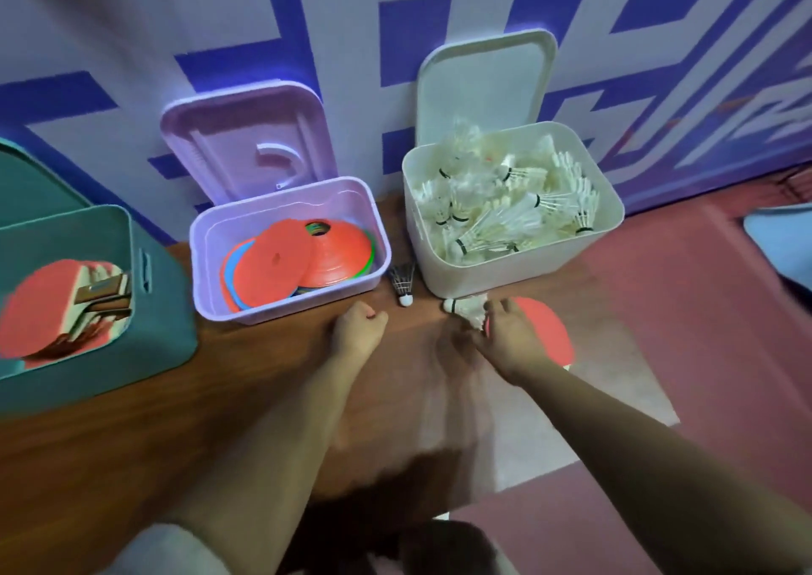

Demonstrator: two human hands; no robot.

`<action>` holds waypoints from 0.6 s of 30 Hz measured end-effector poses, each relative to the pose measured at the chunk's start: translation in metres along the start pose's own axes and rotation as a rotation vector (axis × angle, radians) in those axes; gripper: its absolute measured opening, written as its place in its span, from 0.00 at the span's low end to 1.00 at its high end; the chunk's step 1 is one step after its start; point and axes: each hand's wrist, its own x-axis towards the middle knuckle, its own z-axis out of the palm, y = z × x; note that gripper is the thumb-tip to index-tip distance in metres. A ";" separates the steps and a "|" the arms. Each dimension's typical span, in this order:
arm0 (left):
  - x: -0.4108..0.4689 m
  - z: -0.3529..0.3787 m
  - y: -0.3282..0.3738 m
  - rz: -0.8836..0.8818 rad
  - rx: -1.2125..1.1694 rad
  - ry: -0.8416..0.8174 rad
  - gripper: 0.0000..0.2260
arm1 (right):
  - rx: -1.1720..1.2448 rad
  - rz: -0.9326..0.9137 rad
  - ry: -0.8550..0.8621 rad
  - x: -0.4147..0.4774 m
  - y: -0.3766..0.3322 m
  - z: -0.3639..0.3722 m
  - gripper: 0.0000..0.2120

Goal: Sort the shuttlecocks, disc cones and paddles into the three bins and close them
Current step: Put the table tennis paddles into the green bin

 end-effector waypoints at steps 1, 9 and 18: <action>0.007 0.008 0.008 -0.017 0.006 0.002 0.10 | -0.030 -0.007 -0.004 0.008 0.005 0.001 0.24; 0.065 0.064 0.018 -0.091 0.057 0.041 0.25 | 0.033 0.102 0.053 0.058 0.017 0.033 0.21; 0.045 0.066 0.005 0.075 -0.038 0.055 0.10 | 0.358 0.033 0.161 0.043 0.015 0.032 0.05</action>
